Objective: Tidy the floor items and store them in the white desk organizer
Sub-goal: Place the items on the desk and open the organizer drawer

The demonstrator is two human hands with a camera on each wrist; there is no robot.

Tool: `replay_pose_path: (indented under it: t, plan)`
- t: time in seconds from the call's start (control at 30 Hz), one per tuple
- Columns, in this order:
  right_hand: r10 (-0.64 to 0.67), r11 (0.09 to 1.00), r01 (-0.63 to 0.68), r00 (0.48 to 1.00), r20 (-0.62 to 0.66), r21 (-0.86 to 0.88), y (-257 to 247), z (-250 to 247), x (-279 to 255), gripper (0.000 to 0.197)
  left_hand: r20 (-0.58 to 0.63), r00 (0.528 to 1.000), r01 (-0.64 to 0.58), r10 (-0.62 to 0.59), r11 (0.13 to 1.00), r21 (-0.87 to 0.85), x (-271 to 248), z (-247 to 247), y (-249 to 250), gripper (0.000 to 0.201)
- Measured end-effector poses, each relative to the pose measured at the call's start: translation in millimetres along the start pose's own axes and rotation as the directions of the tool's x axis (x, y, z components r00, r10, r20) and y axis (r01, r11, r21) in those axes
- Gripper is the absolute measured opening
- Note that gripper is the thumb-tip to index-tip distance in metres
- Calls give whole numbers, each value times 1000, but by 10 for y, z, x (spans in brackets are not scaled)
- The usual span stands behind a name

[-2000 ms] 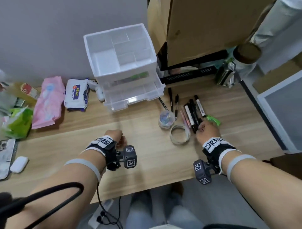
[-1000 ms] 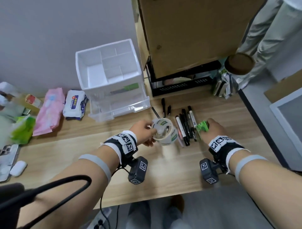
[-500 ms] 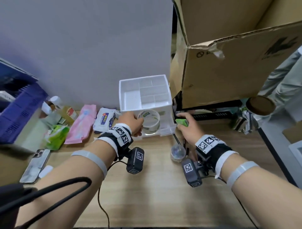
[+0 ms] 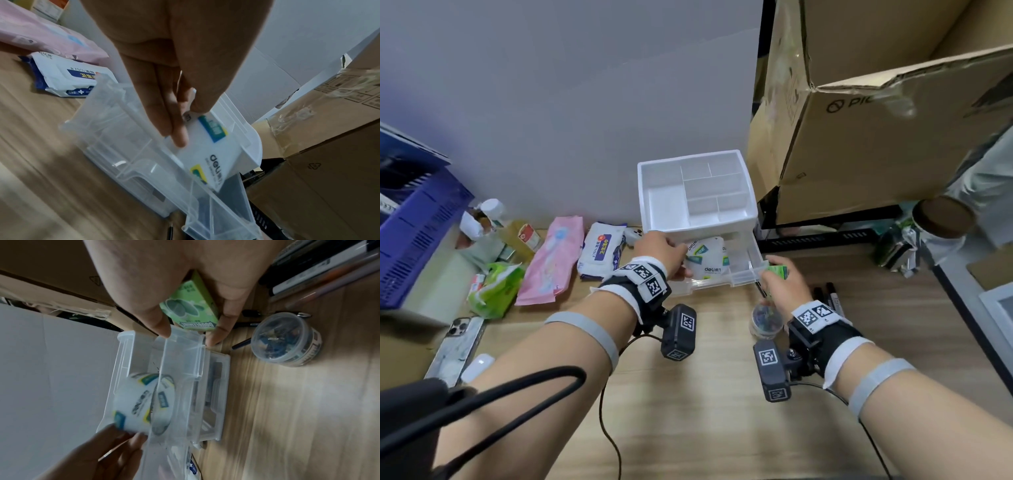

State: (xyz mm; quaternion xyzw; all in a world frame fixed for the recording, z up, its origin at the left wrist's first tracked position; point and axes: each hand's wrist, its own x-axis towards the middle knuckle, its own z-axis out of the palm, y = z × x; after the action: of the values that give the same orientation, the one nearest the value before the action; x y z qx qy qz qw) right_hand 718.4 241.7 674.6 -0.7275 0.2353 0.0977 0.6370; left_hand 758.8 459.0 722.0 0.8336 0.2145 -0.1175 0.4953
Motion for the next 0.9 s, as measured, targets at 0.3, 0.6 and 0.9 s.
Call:
replay_pose_path:
  t: [0.3,0.6,0.9]
  plan:
    - [196,963,-194,981,9,185,114,39,-69,20,168,967,-223,189,950,217,86,88,-189,59]
    - [262,905,-342,917,300,255,159,262,-327,16,136,925,-381,356,853,357,56,143,-236,38]
    - [249,909,-326,924,290,259,134,423,-372,14,142,933,-359,331,818,449,82,271,-171,31]
